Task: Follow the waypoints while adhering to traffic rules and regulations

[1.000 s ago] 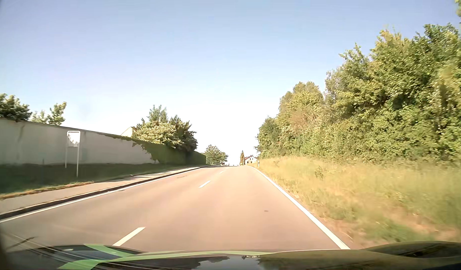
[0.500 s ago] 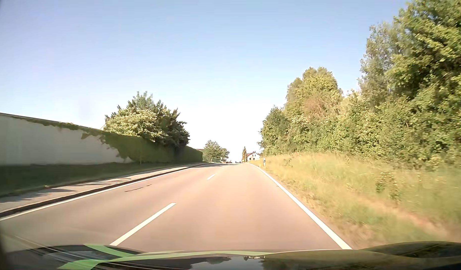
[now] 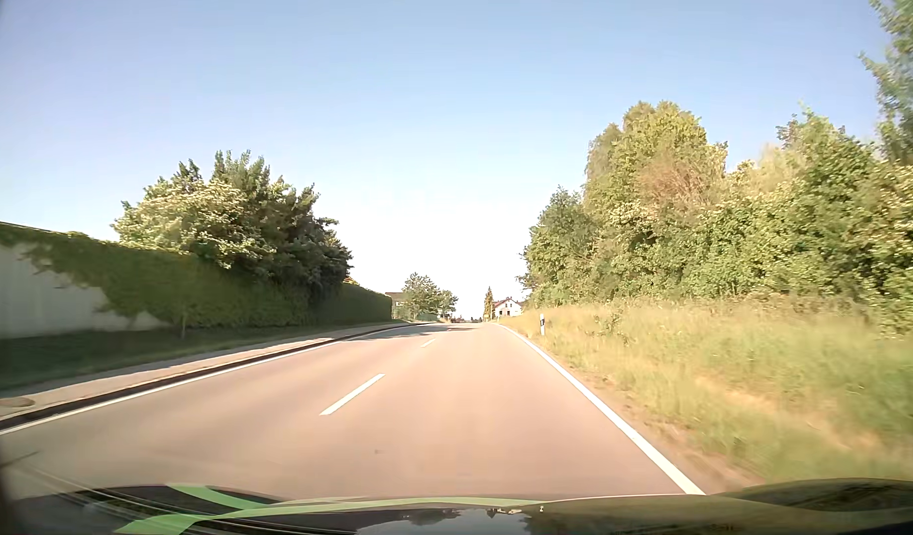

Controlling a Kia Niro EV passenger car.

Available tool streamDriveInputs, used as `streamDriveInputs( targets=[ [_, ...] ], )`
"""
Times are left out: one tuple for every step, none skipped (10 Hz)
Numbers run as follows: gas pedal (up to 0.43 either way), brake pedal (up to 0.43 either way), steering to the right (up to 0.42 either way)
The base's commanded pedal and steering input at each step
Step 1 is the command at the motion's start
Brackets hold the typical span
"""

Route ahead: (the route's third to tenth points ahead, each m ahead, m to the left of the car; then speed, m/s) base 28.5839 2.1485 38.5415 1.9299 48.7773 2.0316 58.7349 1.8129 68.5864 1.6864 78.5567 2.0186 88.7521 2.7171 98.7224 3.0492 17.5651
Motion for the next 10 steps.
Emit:
streamDriveInputs(
  targets=[
    [0.000,0.000,-0.005],
    [0.000,0.000,-0.005],
    [0.000,0.000,-0.005],
    [0.000,0.000,-0.004],
    [0.000,0.000,-0.002],
    [0.000,0.000,-0.002],
    [0.000,0.000,-0.002],
    [0.000,0.000,-0.002],
    [0.000,0.000,-0.002],
    [0.000,0.000,-0.002]
  ],
)
